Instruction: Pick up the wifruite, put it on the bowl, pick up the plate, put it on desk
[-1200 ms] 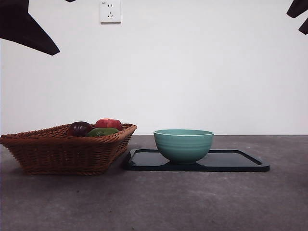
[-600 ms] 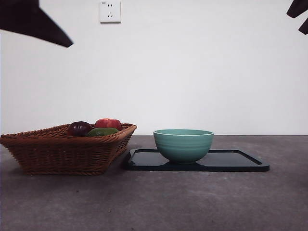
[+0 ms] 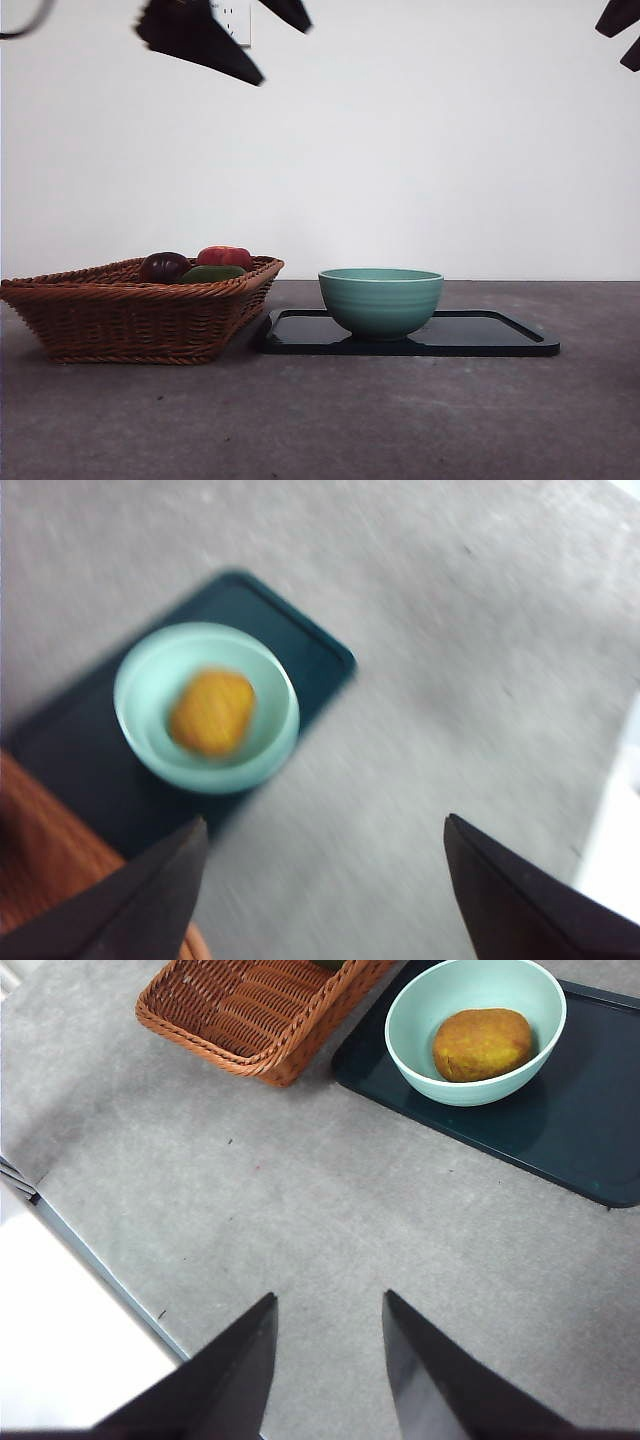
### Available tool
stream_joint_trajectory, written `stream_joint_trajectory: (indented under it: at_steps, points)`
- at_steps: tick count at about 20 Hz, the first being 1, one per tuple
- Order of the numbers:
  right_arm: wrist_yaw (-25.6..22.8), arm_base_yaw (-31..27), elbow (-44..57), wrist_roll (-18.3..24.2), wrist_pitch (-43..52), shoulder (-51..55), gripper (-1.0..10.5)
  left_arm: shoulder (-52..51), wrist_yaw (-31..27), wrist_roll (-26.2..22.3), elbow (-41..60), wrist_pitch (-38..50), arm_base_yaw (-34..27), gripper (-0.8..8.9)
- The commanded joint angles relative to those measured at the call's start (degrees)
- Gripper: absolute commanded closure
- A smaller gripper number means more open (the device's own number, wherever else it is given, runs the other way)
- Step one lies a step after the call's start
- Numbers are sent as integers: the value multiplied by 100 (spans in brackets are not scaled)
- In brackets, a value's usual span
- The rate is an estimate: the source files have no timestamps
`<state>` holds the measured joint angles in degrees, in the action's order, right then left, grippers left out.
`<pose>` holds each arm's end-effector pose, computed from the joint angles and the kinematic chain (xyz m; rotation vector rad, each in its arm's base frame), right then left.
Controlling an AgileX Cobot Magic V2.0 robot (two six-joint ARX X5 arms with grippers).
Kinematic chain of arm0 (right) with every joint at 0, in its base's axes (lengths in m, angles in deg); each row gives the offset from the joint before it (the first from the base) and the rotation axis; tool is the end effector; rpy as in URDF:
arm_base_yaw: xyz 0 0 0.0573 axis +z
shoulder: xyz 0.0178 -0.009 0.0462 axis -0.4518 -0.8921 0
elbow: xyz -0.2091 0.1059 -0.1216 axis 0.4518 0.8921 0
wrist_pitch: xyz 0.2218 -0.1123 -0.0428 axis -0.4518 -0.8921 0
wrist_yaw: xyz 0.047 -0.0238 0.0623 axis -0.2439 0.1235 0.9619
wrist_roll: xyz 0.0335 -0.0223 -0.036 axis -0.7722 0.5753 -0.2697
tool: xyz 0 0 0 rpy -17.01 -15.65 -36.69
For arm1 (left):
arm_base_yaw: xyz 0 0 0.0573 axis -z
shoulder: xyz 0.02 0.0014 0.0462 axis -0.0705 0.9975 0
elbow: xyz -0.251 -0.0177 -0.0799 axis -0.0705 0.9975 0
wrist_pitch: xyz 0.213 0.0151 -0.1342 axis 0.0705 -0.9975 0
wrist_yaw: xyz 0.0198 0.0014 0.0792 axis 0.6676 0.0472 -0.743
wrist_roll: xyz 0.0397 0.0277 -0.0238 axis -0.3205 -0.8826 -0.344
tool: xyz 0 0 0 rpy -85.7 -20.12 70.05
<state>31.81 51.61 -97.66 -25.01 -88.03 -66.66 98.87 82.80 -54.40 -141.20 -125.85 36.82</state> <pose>0.1059 0.0610 0.2997 0.0683 0.7739 0.7506 0.2449 -0.1715 0.3466 0.1572 0.6982 -0.9828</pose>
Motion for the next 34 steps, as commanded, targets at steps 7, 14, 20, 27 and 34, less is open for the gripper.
stream_joint_trajectory:
  at_steps: [7,14,20,27,34]
  points:
    - [20,39,-48,20,28,-31,779,2253,-22,-671,-1906,26,-20,441]
    - [17,39,-48,20,-4,-31,779,3517,-20,-1010,-2529,48,-13,441]
    - [13,39,-48,22,-74,-33,779,4061,-20,-1314,-2531,133,90,442]
    - [13,39,-48,20,-79,-33,779,4352,-109,-1541,-2531,343,330,442]
    - [15,39,-48,20,-118,-33,779,4439,-485,-1740,-2531,522,428,442]
